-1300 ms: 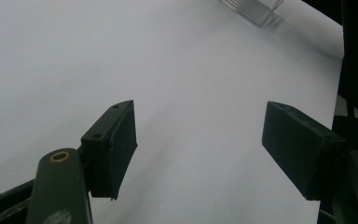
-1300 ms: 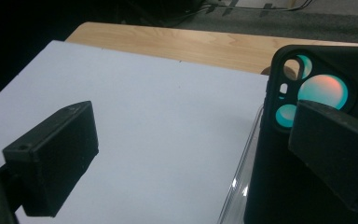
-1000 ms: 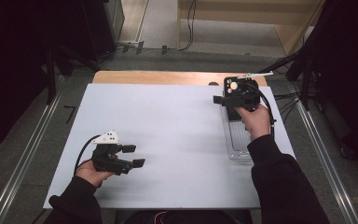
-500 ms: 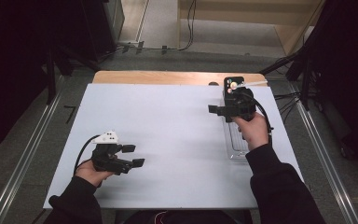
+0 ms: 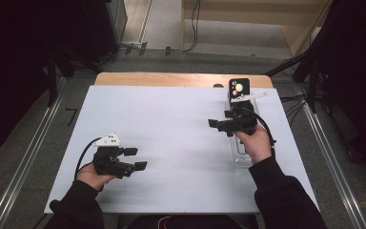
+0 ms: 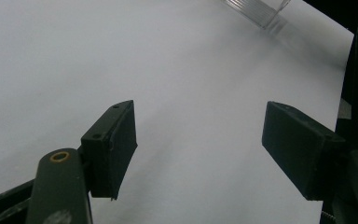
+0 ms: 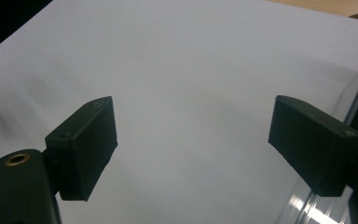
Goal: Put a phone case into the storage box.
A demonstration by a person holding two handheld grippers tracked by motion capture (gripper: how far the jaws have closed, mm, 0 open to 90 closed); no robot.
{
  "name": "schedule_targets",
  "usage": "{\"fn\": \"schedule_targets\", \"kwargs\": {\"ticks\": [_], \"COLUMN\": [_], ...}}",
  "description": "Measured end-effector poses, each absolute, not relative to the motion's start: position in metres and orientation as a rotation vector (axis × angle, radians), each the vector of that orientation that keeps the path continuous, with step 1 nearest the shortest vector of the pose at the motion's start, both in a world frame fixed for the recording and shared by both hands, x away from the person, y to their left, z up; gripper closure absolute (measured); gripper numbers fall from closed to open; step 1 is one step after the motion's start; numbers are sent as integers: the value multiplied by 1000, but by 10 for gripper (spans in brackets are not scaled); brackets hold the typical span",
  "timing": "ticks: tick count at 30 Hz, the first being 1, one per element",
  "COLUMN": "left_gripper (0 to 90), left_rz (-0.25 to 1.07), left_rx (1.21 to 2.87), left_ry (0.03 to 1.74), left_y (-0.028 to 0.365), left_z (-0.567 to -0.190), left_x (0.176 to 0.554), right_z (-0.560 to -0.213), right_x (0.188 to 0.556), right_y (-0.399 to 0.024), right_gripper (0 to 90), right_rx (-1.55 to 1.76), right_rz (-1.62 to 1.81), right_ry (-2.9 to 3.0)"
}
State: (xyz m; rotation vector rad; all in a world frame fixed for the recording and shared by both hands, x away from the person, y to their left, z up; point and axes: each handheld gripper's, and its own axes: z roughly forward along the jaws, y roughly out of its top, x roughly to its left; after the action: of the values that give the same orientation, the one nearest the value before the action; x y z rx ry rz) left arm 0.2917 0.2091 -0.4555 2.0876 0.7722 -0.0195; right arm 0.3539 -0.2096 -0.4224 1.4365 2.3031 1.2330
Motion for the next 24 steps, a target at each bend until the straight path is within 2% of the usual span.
{"fn": "schedule_targets", "kwargs": {"ticks": [24], "left_gripper": [267], "left_rz": [-24], "left_rx": [2083], "left_ry": [777], "left_y": [209], "left_z": [-455], "left_x": [292], "right_z": [-441], "right_x": [313], "right_y": [-204], "right_gripper": [139], "right_rx": [1315], "right_rz": [1331], "right_ry": [2400]}}
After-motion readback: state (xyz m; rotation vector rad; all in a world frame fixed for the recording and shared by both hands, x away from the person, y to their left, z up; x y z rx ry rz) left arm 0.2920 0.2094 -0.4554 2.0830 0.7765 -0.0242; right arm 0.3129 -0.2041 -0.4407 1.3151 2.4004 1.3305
